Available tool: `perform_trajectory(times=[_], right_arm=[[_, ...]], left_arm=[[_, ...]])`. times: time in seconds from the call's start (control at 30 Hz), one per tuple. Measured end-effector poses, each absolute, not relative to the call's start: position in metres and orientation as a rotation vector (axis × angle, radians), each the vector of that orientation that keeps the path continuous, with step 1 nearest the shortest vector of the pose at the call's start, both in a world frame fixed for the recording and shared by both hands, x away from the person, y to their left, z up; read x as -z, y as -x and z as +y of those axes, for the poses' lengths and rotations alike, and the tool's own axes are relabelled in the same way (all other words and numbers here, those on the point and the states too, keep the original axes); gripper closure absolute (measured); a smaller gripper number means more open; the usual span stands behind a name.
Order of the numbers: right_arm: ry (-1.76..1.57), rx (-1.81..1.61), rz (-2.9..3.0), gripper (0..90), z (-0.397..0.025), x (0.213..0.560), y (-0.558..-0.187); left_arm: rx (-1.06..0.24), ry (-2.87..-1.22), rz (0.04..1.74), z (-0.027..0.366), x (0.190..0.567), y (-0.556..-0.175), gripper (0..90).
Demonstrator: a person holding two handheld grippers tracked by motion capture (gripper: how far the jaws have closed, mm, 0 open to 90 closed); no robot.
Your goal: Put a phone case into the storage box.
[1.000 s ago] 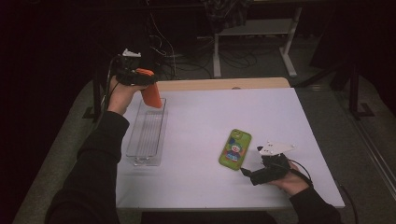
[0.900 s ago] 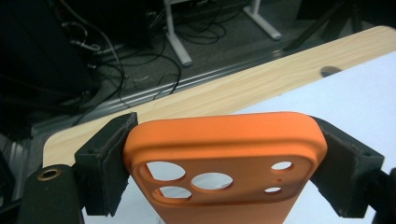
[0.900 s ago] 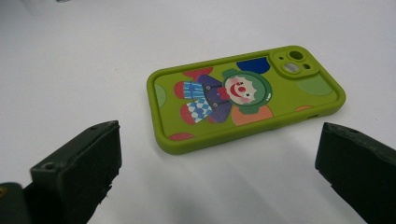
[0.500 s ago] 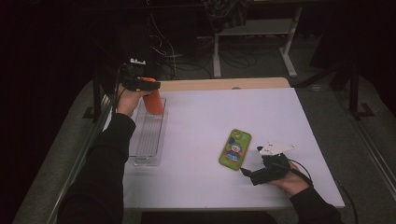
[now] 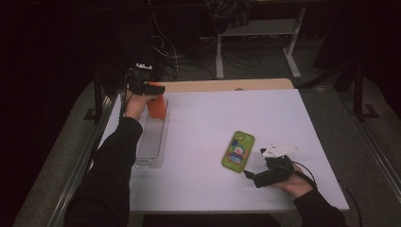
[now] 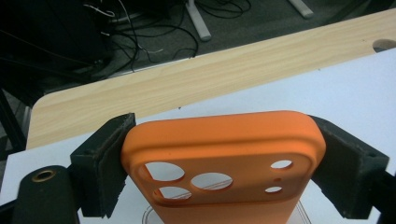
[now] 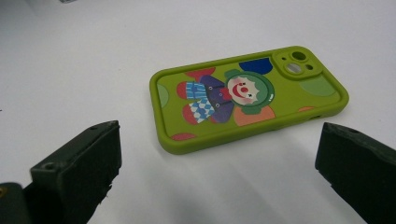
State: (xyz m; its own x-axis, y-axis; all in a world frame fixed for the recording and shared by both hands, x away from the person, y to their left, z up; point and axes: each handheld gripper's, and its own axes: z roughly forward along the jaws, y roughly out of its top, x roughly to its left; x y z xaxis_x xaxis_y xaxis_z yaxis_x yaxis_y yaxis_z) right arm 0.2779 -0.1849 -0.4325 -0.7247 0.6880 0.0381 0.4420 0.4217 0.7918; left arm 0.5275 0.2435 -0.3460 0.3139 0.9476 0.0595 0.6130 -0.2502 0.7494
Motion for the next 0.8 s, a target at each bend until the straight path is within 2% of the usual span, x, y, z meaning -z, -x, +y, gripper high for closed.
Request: perform_trajectory(times=[0.17, 0.5, 0.8], right_arm=[[-0.997, -1.199, 2.391, 0.0, -0.184, 0.432, -0.277], [-0.982, -1.201, 2.390, 0.0, -0.185, 0.432, -0.277], [-0.972, -1.202, 2.388, 0.0, -0.184, 0.432, -0.278]], left_arm=[[-0.731, -1.956, 1.380, 0.239, 0.348, -0.528, 12.7], [-0.736, -1.918, 1.393, 0.240, 0.349, -0.532, 0.0], [-0.751, -1.897, 1.349, 0.249, 0.337, -0.528, 0.0]])
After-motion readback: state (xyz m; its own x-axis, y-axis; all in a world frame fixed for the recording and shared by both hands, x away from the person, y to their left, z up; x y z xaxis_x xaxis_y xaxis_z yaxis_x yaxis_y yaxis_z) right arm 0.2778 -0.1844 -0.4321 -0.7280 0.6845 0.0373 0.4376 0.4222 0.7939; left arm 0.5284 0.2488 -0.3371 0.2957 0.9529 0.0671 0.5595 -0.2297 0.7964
